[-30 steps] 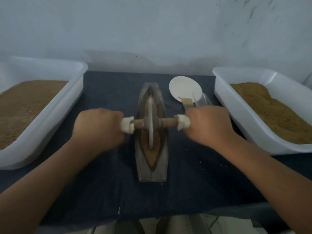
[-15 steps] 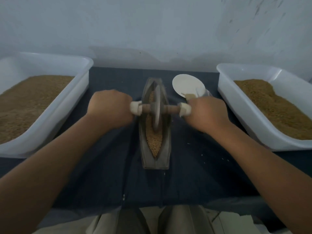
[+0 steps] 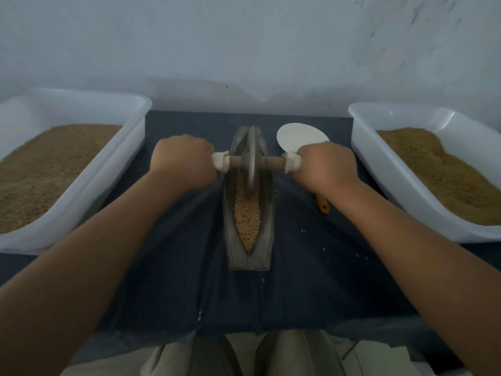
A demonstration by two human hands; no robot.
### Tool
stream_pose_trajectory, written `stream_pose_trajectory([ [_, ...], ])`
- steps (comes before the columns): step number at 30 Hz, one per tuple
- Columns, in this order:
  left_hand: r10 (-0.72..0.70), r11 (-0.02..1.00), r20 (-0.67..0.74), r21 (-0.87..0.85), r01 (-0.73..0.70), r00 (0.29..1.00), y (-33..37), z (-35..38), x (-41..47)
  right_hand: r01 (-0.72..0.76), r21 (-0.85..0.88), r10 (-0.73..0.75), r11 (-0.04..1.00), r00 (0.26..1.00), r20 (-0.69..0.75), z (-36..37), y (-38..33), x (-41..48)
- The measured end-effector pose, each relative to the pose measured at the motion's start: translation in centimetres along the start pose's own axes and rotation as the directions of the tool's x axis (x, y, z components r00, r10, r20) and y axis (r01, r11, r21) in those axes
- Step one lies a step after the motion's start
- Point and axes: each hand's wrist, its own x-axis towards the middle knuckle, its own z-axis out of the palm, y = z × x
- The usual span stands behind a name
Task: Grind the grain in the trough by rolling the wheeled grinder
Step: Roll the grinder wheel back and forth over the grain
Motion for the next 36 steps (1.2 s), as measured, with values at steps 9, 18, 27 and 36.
stream_pose_trajectory([
  [9, 0.106, 0.991, -0.165, 0.093, -0.092, 0.981, -0.6, 0.5, -7.5, 0.137, -0.012, -0.138, 0.990, 0.981, -0.138, -1.2, -0.2, -7.3],
  [18, 0.026, 0.999, -0.038, 0.040, -0.025, 0.999, 0.2, -0.4, 0.1, -0.056, 0.011, 0.056, 0.998, 0.998, -0.030, 0.2, -0.7, -1.0],
  [27, 0.094, 0.992, -0.139, 0.100, -0.081, 0.986, -0.4, -0.2, -7.0, 0.110, 0.013, -0.107, 0.994, 0.985, -0.132, -1.1, -0.4, -7.4],
  [36, -0.034, 0.999, -0.003, -0.022, 0.034, 0.999, 0.0, -0.1, -1.5, 0.035, -0.026, -0.037, 0.999, 0.998, -0.057, -0.6, -0.6, -0.6],
])
